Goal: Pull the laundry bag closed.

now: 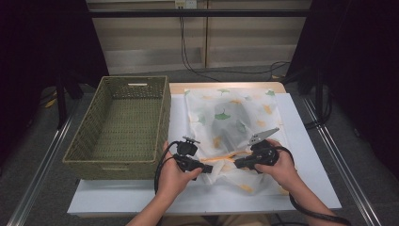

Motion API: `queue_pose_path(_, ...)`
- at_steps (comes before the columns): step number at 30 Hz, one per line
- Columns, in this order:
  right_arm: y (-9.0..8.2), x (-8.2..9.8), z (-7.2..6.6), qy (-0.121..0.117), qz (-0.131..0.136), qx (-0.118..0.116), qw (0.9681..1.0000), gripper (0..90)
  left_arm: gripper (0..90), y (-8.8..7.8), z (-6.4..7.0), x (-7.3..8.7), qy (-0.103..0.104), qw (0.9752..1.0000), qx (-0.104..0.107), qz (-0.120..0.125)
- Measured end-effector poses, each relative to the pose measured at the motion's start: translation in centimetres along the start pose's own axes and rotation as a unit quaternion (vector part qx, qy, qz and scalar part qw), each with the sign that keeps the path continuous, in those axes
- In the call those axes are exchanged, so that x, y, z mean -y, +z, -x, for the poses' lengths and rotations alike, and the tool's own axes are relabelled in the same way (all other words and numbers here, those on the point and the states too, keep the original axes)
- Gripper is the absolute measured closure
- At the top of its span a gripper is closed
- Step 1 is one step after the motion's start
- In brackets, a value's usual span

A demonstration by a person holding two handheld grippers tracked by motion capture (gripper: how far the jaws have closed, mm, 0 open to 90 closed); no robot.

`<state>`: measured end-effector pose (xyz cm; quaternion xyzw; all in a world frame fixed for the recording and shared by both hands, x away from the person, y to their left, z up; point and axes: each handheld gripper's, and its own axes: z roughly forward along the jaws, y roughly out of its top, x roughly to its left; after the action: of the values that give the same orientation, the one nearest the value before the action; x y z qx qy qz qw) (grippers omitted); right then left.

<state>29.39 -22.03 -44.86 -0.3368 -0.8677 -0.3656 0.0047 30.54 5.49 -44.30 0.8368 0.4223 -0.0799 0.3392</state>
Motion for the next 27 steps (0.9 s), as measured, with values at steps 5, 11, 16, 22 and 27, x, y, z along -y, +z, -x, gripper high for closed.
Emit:
queue_pose_path(5,0.3,0.0,-0.1,-0.001,0.0,-0.002,1.0,88.9,76.0,-0.4,0.0,-0.1,0.014,0.9999,0.004,-0.002)
queue_pose_path(11,0.4,-0.1,-0.3,-0.001,0.004,-0.003,1.0,83.9,84.4,-0.5,0.2,-0.3,0.026,0.9997,0.002,-0.006)
queue_pose_path(16,0.4,-0.5,-0.6,-0.004,0.009,-0.005,0.9999,67.5,86.3,-0.7,0.3,-0.4,0.027,0.9996,0.0,-0.011)
queue_pose_path(22,0.6,-1.2,-1.3,-0.003,0.022,-0.008,0.9997,42.5,86.7,-0.7,0.3,-0.4,0.031,0.9995,0.002,-0.013)
queue_pose_path(27,1.0,-1.4,-1.5,-0.014,0.028,-0.002,0.9995,29.5,86.6,-0.7,0.3,-0.4,0.034,0.9993,0.003,-0.016)
